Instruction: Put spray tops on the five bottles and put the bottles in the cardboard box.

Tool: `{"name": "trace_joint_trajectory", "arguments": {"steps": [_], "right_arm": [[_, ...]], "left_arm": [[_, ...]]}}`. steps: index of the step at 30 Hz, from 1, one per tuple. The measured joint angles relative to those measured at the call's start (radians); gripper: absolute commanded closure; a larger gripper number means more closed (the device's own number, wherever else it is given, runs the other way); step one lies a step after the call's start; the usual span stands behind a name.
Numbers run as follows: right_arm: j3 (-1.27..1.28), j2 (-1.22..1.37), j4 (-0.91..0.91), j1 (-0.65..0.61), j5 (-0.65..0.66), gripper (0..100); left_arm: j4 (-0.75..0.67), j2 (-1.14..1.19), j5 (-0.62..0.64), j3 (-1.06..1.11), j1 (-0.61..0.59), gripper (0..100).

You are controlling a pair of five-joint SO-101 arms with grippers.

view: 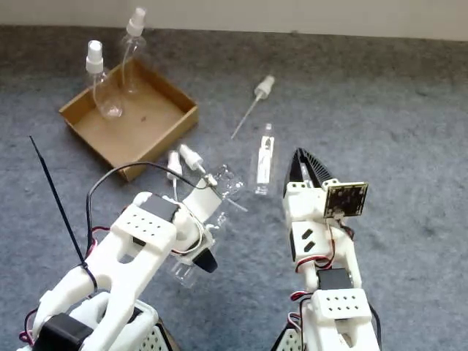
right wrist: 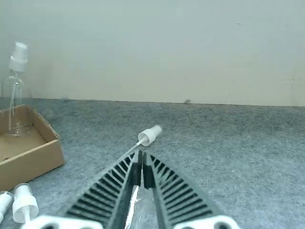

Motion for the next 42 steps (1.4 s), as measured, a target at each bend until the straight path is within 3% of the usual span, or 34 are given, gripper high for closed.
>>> {"name": "trace_joint_trajectory", "arguments": {"steps": [25,34,42], "right_arm": [[0.0,0.0,0.0,0.0,0.0,99.0],[0.0,0.0,0.0,0.0,0.0,99.0],[0.0,0.0,0.0,0.0,0.0,99.0]], "left_arm": [[-0.009,0.002,-0.049,0.0,0.055,66],[-0.009,0.267,-0.049,-0.118,0.057,66],[-0.011,0.276,-0.049,-0.144,0.057,66]]}}
